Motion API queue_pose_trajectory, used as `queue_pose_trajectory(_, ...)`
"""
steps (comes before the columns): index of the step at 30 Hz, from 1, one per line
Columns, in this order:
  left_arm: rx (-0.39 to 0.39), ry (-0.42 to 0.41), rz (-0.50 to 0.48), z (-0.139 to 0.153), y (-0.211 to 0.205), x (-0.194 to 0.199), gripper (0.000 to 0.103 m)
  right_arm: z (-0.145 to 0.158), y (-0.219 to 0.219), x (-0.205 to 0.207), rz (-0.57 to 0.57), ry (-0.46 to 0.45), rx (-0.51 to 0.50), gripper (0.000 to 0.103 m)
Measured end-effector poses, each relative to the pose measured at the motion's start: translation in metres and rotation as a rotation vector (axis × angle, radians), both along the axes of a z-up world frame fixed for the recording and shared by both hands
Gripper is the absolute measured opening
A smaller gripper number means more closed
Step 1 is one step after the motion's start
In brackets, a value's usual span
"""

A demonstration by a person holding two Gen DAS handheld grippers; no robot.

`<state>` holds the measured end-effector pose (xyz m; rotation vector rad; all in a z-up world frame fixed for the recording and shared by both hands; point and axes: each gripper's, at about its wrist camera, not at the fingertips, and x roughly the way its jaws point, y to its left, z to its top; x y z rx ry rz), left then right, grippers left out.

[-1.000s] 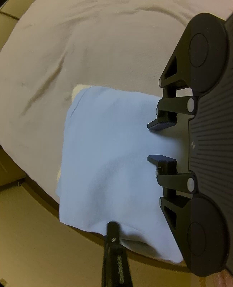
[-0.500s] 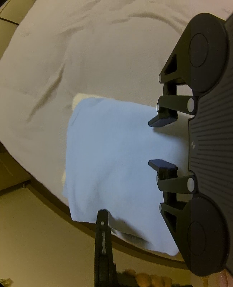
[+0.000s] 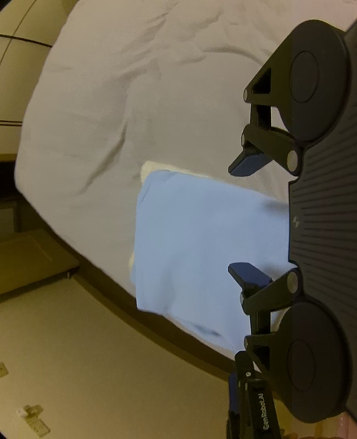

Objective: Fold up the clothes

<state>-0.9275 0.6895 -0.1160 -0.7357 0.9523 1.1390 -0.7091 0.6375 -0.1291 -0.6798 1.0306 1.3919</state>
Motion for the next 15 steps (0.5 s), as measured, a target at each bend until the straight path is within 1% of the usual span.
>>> queue_pose_trajectory(1, 0.019, 0.017, 0.012, 0.009, -0.008, 0.0, 0.055, 0.004, -0.007, 0.0, 0.013, 0.006, 0.006, 0.078)
queue_pose_trajectory(2, 0.037, 0.032, 0.024, 0.017, -0.016, 0.001, 0.068, 0.008, -0.014, 0.0, 0.027, 0.013, 0.011, 0.083)
queue_pose_trajectory(3, 0.057, 0.042, 0.037, 0.026, -0.026, 0.002, 0.073, 0.012, -0.021, 0.0, 0.04, 0.019, 0.017, 0.09)
queue_pose_trajectory(5, 0.098, 0.056, 0.065, 0.042, -0.047, 0.004, 0.083, 0.019, -0.035, 0.0, 0.067, 0.032, 0.029, 0.09)
queue_pose_trajectory(10, 0.153, 0.077, 0.122, 0.063, -0.092, 0.015, 0.096, 0.039, -0.071, 0.0, 0.133, 0.062, 0.059, 0.09)
queue_pose_trajectory(12, 0.172, 0.098, 0.141, 0.068, -0.11, 0.023, 0.097, 0.047, -0.091, 0.006, 0.154, 0.059, 0.091, 0.09)
queue_pose_trajectory(14, 0.195, 0.114, 0.16, 0.074, -0.128, 0.032, 0.102, 0.056, -0.107, 0.013, 0.168, 0.055, 0.117, 0.09)
queue_pose_trajectory(15, 0.207, 0.117, 0.168, 0.077, -0.137, 0.036, 0.102, 0.06, -0.115, 0.016, 0.175, 0.052, 0.13, 0.09)
